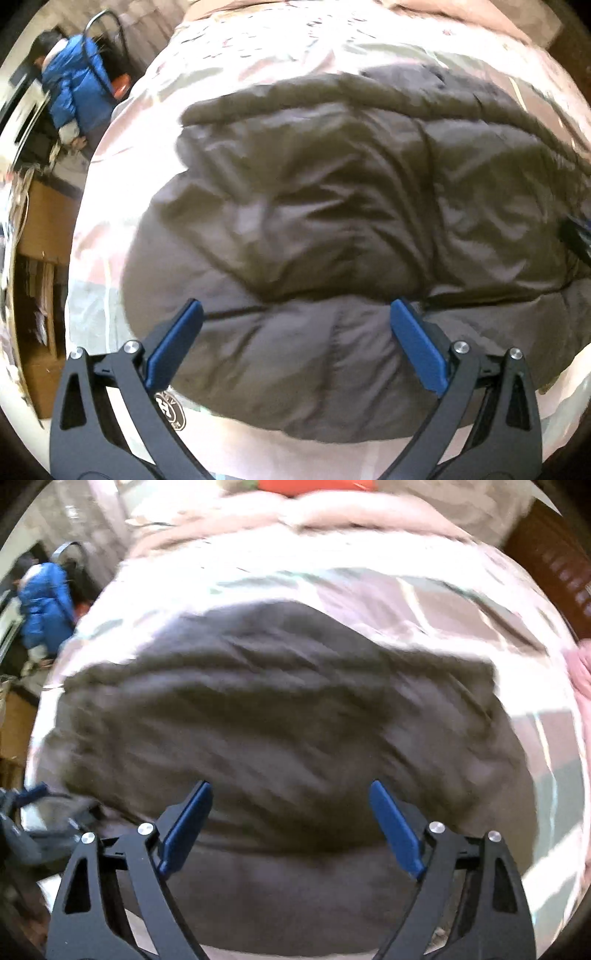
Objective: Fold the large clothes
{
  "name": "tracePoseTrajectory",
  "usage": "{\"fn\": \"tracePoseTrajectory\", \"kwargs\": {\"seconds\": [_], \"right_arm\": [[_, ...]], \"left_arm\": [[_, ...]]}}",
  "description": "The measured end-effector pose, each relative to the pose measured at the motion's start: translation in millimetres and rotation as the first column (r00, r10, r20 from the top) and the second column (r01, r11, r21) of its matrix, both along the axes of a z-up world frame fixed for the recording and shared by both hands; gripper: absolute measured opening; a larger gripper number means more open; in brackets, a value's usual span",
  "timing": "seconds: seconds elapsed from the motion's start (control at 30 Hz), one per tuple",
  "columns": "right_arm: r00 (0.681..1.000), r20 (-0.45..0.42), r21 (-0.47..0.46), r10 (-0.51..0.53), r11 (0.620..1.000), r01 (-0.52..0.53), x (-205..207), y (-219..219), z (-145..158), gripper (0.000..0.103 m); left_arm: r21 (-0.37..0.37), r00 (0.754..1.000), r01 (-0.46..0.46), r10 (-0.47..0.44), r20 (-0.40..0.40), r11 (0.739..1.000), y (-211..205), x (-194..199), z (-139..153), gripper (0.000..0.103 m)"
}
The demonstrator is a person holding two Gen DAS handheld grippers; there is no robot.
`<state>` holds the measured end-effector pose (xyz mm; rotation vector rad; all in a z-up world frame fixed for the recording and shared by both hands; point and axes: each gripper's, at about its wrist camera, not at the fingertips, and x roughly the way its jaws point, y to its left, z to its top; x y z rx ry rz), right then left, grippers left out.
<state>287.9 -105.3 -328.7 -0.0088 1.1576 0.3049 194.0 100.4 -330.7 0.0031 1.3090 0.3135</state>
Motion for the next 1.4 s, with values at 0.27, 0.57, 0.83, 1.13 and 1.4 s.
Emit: {"fn": "tracePoseTrajectory", "kwargs": {"seconds": [0.27,0.57,0.83,1.13,1.4], "right_arm": [[0.999,-0.022,-0.212,0.043,0.976,-0.046,90.2,95.4,-38.5,0.078],[0.958,-0.010,0.009,0.287,0.958,-0.287,35.8,183.6,12.2,0.075],[0.933,-0.100,-0.241,0.347,0.901,-0.361,40.3,275.7,-74.4,0.078],[0.946,0.179,0.013,0.271,0.960,-0.278,15.4,214.2,17.6,0.069],[0.999,-0.039,-0.013,-0.004,1.000,0.003,4.3,89.4,-32.8,0.079]], "left_arm": [[-0.108,0.994,-0.113,0.112,-0.018,0.988,60.3,-34.4,-22.5,0.101],[-0.182,0.983,-0.183,0.184,-0.011,0.966,96.4,-69.8,-17.9,0.101],[-0.329,0.967,-0.254,0.244,-0.074,0.909,96.0,-79.3,-57.7,0.101],[-0.329,0.964,-0.261,0.260,-0.046,0.908,94.8,-99.4,-45.0,0.101],[-0.211,0.983,-0.184,0.174,-0.067,0.960,52.3,-77.4,-47.6,0.101]]}}
